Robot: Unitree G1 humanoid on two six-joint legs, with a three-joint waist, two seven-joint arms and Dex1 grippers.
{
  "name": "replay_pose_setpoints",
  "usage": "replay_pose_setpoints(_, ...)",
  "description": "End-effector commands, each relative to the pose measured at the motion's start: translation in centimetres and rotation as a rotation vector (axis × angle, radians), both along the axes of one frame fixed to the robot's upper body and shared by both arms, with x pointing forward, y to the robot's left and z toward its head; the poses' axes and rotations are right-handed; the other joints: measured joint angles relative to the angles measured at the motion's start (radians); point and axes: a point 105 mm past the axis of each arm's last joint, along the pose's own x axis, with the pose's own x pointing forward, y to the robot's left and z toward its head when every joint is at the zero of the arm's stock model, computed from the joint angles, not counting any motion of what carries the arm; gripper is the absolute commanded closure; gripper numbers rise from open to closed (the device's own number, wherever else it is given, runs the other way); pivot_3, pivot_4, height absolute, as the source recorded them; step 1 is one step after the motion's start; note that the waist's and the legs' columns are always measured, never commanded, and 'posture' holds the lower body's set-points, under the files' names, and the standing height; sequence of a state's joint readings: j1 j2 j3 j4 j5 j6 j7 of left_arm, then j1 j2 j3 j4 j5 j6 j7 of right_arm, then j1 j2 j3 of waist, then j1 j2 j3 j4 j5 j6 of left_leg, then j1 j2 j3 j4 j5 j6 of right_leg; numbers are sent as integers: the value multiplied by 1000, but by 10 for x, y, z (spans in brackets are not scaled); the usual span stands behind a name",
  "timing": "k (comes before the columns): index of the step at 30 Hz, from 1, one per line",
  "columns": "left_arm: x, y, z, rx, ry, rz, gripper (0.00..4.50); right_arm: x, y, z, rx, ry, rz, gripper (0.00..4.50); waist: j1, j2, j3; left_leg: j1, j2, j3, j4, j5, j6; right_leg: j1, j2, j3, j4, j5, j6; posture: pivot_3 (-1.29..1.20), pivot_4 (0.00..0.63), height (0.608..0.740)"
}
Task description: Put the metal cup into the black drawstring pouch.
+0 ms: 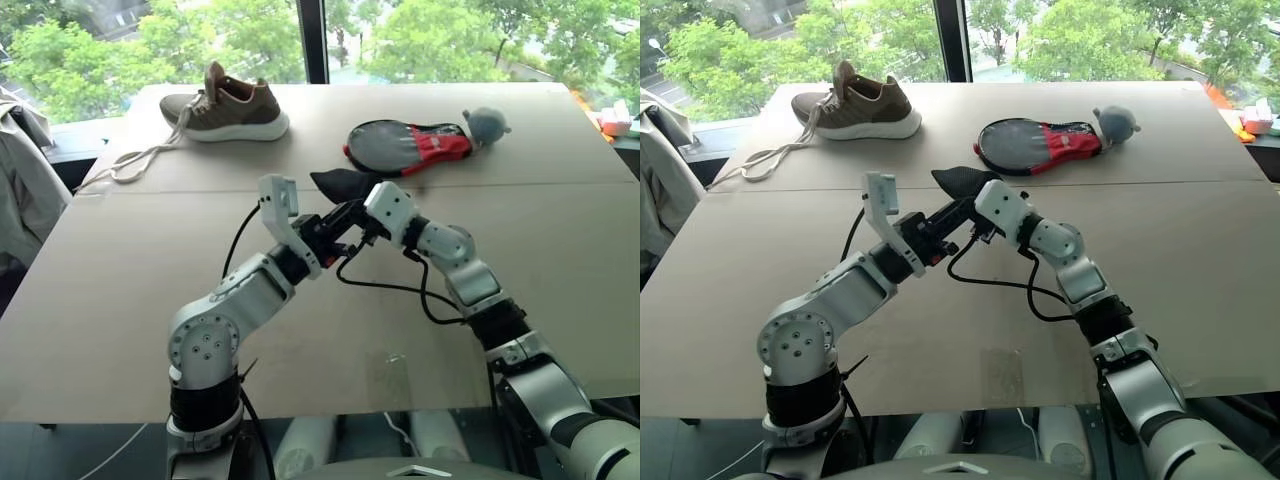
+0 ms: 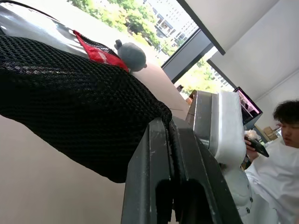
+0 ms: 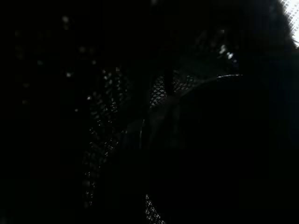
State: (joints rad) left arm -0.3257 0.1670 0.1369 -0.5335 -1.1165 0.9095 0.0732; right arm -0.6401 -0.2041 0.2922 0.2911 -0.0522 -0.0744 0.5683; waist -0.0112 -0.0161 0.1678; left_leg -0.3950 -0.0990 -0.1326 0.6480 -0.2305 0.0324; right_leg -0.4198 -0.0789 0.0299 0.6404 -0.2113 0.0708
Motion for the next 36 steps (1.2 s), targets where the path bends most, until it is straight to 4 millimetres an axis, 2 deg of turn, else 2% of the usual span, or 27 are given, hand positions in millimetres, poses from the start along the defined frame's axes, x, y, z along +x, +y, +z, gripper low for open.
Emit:
replay_pose_setpoints(1, 12, 16, 7, -21, -29, 113, 4500, -12, -16, 23, 13, -23, 56, 2450, 2, 0, 0, 0, 0, 0, 0, 0, 0, 0, 0, 0, 0, 0, 0, 0, 150, 736)
replay_pose_setpoints(4, 17, 23, 6, -38, -18, 155, 4500, -34, -25, 26, -9, 56, 169, 2450, 4, 0, 0, 0, 0, 0, 0, 0, 0, 0, 0, 0, -1, 0, 0, 0, 150, 736)
replay_pose_setpoints(8, 19, 28, 1, -50, 3, 181, 4500, -72, -33, 26, -111, 121, 346, 2450, 6, 0, 0, -1, 0, -1, 0, 0, 0, 0, -1, -1, -2, 0, 0, 0, 150, 736)
replay_pose_setpoints(14, 20, 29, 2, -63, 7, 181, 4500, -86, -30, 42, -46, 121, 386, 2450, 1, 0, 0, -1, 1, 0, 0, 0, 1, 0, 0, -1, -2, 0, 0, 0, 150, 736)
replay_pose_setpoints(16, 19, 30, 5, -88, 3, 181, 4500, -79, -36, 43, -17, 133, 337, 2450, 5, 0, 0, -1, 1, 0, 0, 0, 1, 0, -1, -1, -2, 0, 0, 0, 150, 736)
replay_pose_setpoints(22, 28, 38, 27, -267, 20, 195, 4500, -42, -72, 19, -84, 107, 71, 2450, 28, 0, 0, -1, 0, 0, 1, 0, 0, 0, -1, -2, -2, 0, 0, 0, 150, 736)
replay_pose_setpoints(26, 39, 41, 53, -377, 12, 184, 4500, -34, -80, 1, -56, 133, -51, 2450, 28, -1, 0, -2, 0, 0, 1, 0, 0, 0, -1, -2, -2, 0, 0, 0, 150, 736)
replay_pose_setpoints(28, 42, 41, 63, -389, 7, 169, 4500, -30, -74, -4, -45, 125, -83, 2450, 24, -1, 0, -2, 0, 0, 1, 0, 0, 0, -1, -1, -2, 0, 0, 0, 150, 736)
replay_pose_setpoints(32, 44, 41, 81, -427, 3, 132, 4500, -21, -49, -3, 61, 141, -110, 2450, 21, -1, 0, -2, 1, 1, 1, 0, 0, -1, 0, 0, -1, 0, 0, 0, 150, 736)
replay_pose_setpoints(36, 44, 48, 89, -451, 15, 128, 4500, -6, -23, 1, 162, 128, -166, 2450, 22, -1, 0, -2, 1, 1, 1, 0, -1, -2, 0, 0, 0, 0, 0, 0, 150, 736)
